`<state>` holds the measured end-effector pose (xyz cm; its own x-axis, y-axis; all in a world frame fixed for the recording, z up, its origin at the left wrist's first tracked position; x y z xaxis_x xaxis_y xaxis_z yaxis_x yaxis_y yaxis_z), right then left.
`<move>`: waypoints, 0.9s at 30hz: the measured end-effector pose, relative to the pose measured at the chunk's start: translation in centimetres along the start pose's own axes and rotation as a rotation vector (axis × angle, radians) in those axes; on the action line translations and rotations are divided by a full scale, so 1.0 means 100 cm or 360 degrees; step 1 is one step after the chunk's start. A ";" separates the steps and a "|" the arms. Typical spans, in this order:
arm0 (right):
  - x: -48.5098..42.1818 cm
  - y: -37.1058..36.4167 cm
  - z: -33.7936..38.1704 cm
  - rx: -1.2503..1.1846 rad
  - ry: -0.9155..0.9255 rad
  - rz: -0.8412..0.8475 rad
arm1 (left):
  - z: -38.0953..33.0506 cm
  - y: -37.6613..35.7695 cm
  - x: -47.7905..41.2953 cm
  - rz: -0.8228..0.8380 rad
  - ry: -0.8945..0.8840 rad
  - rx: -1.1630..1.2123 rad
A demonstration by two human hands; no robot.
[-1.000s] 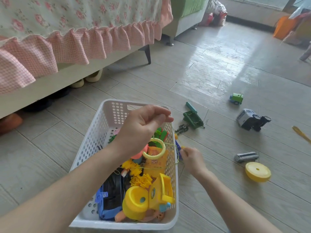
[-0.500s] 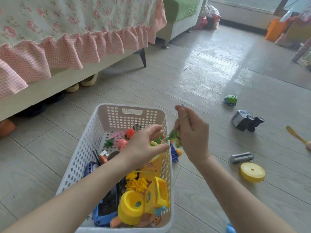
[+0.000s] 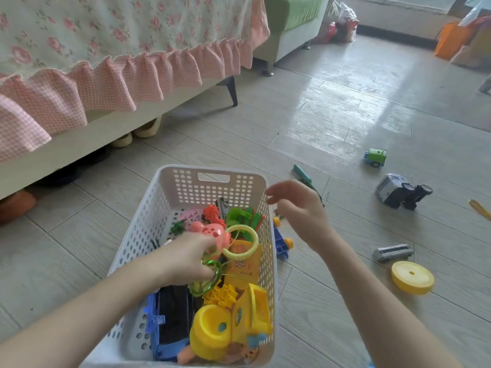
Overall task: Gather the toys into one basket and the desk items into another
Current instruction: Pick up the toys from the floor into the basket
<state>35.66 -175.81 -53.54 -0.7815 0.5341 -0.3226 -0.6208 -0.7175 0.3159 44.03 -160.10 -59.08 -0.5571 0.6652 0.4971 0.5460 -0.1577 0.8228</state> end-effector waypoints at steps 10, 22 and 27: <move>0.051 -0.007 -0.175 0.1012 -0.0711 0.0300 | -0.035 0.011 -0.008 -0.0490 -0.0141 0.0093; 0.053 0.014 -0.202 0.0397 -0.0942 -0.0280 | -0.032 0.027 -0.037 -0.0623 -0.0064 0.0751; 0.032 0.043 -0.152 0.0070 -0.0545 -0.0773 | -0.037 0.030 -0.045 -0.0597 -0.0012 0.0968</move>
<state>31.43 -184.01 -66.71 -0.3783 0.9157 -0.1353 -0.9087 -0.3395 0.2430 45.89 -166.23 -57.80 -0.7727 0.6001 0.2068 0.5716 0.5163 0.6377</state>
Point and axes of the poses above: each hand's wrist, its own x-axis away from the middle knuckle, its own y-axis out of the back of the hand, z = x × y, the point moved 8 cm from there along -x, towards the middle knuckle, and after that the axes turned 15 degrees about y, right-handed, at the moved point
